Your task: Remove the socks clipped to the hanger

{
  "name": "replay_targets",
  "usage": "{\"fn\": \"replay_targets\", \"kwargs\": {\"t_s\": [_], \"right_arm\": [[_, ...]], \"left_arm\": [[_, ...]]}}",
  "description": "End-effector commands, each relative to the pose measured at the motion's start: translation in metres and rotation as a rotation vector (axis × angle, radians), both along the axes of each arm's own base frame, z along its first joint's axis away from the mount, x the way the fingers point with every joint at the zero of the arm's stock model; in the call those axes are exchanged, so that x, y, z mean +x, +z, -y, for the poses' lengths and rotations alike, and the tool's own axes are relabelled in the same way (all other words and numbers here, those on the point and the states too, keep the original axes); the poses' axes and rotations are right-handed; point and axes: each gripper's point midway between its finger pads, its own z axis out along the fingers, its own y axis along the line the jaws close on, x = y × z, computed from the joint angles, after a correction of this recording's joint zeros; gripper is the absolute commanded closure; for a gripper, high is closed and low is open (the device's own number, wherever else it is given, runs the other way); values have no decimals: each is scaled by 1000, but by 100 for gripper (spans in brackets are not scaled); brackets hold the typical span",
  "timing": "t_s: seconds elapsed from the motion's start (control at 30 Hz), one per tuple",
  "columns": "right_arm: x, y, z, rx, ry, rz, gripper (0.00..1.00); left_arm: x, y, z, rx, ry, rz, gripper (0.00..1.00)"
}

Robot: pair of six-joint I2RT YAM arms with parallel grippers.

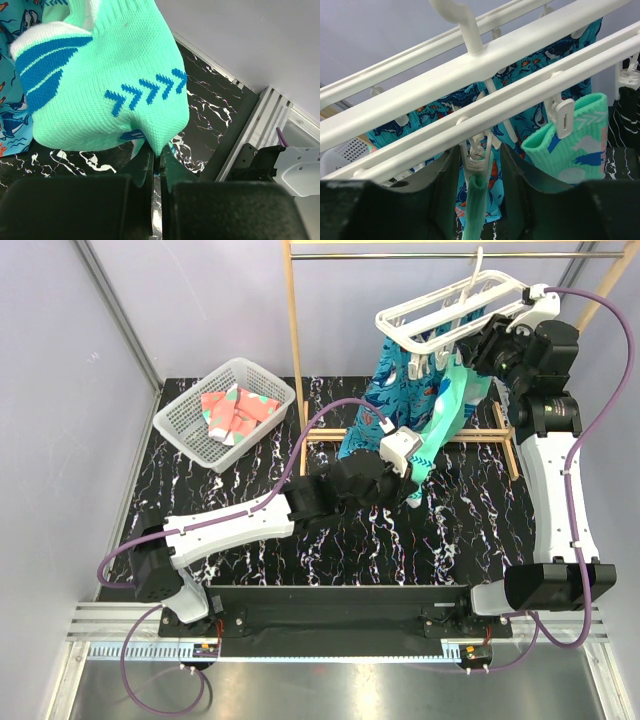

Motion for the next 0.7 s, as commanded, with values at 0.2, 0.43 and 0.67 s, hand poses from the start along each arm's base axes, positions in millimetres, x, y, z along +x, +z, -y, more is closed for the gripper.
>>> {"fn": "replay_targets", "kwargs": {"t_s": [0.2,0.43,0.67], "right_arm": [[1,32,0,21,-28,108,66],[-1,26,2,16,-40,97,100],[-4,27,3,14,-44,96,100]], "left_arm": [[1,37,2,-86,13,47,100],[0,36,2,-86,13,48,100],[-1,37,1,-86,14,45,100]]}}
